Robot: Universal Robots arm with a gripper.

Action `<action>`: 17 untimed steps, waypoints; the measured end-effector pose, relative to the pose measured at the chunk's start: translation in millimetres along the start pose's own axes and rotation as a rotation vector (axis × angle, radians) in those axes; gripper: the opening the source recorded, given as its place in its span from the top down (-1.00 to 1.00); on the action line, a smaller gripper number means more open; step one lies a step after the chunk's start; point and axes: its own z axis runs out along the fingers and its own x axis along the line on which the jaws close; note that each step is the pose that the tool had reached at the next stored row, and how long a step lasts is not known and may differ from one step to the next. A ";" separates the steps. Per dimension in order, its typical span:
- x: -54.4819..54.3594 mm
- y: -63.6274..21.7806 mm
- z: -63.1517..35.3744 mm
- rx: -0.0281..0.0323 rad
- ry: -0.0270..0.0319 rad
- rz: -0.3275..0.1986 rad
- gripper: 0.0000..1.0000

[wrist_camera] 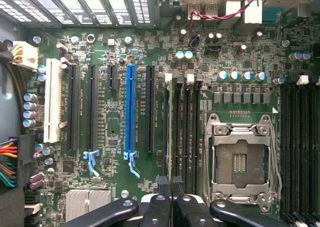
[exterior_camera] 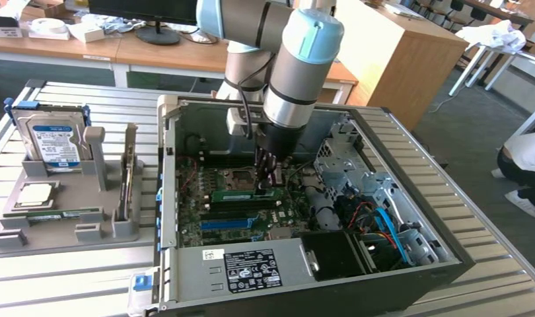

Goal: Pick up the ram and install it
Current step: 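Insert the ram into the slot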

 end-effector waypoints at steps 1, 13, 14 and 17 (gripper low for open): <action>0.0 0.0 0.0 0.0000 0.0000 0.000 0.76; 0.0 -0.2 2.8 -0.0002 -0.0005 0.012 0.76; 0.0 -0.2 3.4 -0.0002 -0.0004 0.012 0.76; 0.0 -0.3 5.2 -0.0002 -0.0004 0.012 0.76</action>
